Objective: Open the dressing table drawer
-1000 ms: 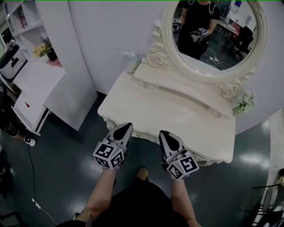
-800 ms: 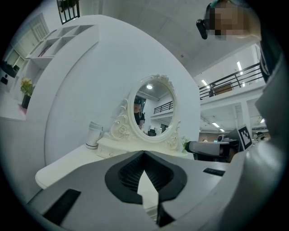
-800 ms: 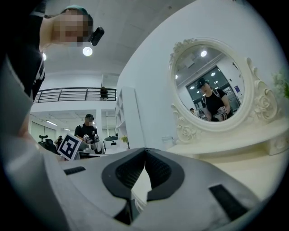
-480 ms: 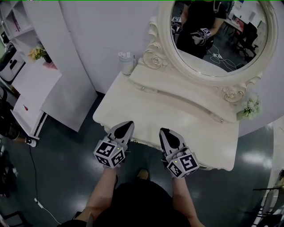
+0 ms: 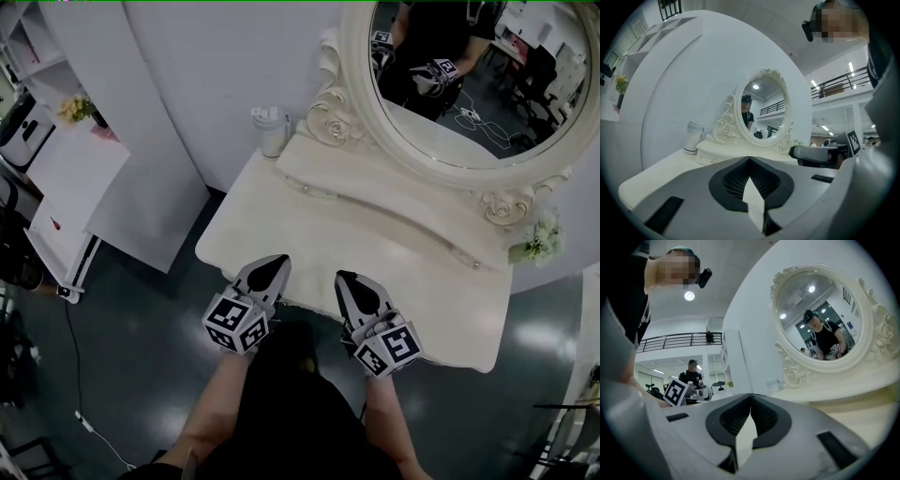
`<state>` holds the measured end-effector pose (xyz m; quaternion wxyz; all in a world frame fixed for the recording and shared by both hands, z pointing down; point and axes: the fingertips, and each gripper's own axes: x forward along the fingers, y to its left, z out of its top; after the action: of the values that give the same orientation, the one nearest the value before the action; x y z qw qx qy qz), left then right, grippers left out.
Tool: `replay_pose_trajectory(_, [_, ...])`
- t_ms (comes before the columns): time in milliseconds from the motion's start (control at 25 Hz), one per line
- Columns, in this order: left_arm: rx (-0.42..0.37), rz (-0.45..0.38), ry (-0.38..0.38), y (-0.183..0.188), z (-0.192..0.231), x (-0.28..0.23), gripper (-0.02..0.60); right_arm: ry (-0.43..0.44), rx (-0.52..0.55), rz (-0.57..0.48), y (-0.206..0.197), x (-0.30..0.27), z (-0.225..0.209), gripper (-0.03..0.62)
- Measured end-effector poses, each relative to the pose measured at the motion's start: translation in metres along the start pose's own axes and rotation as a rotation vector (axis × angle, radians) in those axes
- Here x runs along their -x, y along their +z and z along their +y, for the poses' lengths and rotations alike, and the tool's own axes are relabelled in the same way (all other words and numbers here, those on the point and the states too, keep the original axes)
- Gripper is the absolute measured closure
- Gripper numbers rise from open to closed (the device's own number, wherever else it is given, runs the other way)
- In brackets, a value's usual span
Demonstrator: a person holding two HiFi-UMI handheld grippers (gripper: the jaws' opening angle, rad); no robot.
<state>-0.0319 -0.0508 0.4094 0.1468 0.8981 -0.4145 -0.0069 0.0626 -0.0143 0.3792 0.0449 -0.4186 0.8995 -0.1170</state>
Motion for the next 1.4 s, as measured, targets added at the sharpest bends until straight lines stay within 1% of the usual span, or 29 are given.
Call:
replay_pose_trajectory(120, [-0.007,0.016,-0.026,-0.002,0.004,-0.013,0.571,0.008,-0.001,0.015,-0.003,-0.01,-0.006,0.588])
replay_pose_trajectory(240, [0.005,0.016,-0.049,-0.003,0.012,-0.029,0.571,-0.009,0.006,0.023,-0.004,-0.02,-0.018,0.588])
replay_pose_trajectory(400, [0.038,0.019,-0.049,-0.002,0.03,-0.052,0.571,-0.027,-0.001,0.038,-0.007,-0.035,-0.034,0.588])
replay_pose_trajectory(560, [0.043,0.043,-0.039,-0.004,0.043,-0.073,0.571,-0.056,-0.029,0.042,-0.009,-0.05,-0.053,0.588])
replay_pose_trajectory(760, [0.051,0.065,-0.071,-0.008,0.054,-0.098,0.566,-0.081,-0.049,0.061,-0.017,-0.069,-0.071,0.588])
replay_pose_trajectory(840, [0.051,0.076,-0.086,-0.009,0.058,-0.108,0.52,-0.086,-0.057,0.065,-0.02,-0.077,-0.078,0.588])
replay_pose_trajectory(1040, [0.05,0.109,-0.087,-0.015,0.075,-0.13,0.518,-0.091,-0.081,0.083,-0.028,-0.096,-0.091,0.588])
replay_pose_trajectory(1120, [0.049,0.124,-0.091,-0.018,0.082,-0.139,0.473,-0.097,-0.096,0.087,-0.032,-0.103,-0.097,0.588])
replay_pose_trajectory(1240, [0.038,0.153,-0.092,-0.023,0.09,-0.151,0.469,-0.103,-0.11,0.095,-0.038,-0.114,-0.106,0.588])
replay_pose_trajectory(1280, [0.036,0.164,-0.089,-0.026,0.094,-0.154,0.462,-0.103,-0.114,0.098,-0.039,-0.117,-0.108,0.588])
replay_pose_trajectory(1320, [0.036,0.176,-0.083,-0.028,0.097,-0.158,0.439,-0.104,-0.117,0.102,-0.041,-0.12,-0.11,0.588])
replay_pose_trajectory(1400, [0.036,0.198,-0.065,-0.033,0.105,-0.164,0.433,-0.106,-0.12,0.11,-0.044,-0.125,-0.115,0.588])
